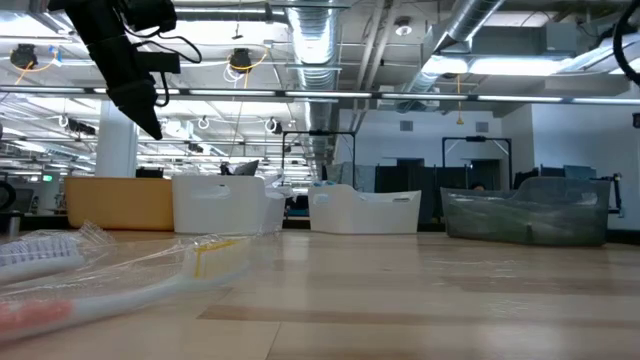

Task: Pick & Place Toothbrushes
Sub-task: Put the purple toothbrush into the left white bin

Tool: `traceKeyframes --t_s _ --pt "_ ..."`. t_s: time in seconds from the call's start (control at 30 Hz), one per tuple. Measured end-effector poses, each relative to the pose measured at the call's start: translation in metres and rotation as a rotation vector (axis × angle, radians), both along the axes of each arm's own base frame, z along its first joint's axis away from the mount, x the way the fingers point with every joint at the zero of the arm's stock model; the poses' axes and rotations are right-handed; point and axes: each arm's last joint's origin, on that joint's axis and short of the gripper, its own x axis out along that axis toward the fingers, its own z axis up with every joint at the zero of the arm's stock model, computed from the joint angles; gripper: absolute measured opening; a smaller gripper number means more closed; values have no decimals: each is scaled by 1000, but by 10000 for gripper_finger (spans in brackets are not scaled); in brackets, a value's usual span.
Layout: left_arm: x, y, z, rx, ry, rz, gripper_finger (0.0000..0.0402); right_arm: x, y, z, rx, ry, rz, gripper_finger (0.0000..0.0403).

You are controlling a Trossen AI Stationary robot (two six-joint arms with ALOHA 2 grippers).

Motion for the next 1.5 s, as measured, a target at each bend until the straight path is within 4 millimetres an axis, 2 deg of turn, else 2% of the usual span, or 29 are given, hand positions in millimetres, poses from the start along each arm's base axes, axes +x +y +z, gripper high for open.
traceKeyframes --t_s 0.27,0.77,0.97,1.3,1.37,1.5 --pt "0 0 0 0 0 0 142 -5 -6 -20 21 -18 0 265" --pt "0 0 0 0 0 1 142 -5 -6 -22 22 -27 20 254" --pt "0 0 0 0 0 1 142 -4 -6 -22 31 -35 23 193" --pt "0 0 0 -6 -15 18 142 -4 -6 -22 26 -37 39 32" --pt "0 0 0 -7 -15 18 142 -4 -6 -22 20 -42 55 23" --pt "0 0 0 -6 -15 18 142 -4 -6 -22 23 -47 59 29"
